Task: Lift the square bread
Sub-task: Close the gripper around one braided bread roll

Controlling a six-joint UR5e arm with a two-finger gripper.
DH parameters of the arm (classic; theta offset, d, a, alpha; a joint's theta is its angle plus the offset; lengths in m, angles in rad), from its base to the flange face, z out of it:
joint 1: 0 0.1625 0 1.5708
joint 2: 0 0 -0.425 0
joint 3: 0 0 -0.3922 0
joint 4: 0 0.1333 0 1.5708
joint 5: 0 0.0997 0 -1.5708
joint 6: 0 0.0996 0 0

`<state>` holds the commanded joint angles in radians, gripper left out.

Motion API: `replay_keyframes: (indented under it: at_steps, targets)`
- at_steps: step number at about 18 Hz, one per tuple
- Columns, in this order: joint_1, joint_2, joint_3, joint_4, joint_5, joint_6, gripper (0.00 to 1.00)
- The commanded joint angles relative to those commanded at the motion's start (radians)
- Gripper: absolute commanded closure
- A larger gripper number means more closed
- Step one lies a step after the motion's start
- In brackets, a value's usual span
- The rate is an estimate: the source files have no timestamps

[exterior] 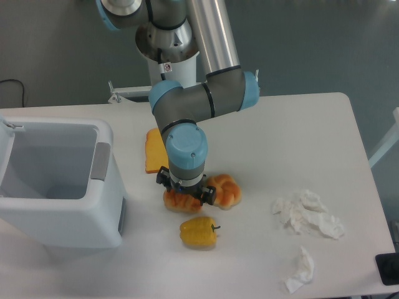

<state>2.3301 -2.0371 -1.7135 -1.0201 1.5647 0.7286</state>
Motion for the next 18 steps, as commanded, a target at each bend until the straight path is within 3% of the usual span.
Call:
replay_keyframes:
  at_steps: [13, 16, 18]
  targets:
    - [-0.008, -0.011, 0.0, 0.002, 0.002, 0.011, 0.12]
    - [-0.012, -0.011, 0.002, 0.002, 0.005, 0.008, 0.32]
    - [-0.014, -0.011, 0.002, 0.003, 0.005, 0.005, 0.54]
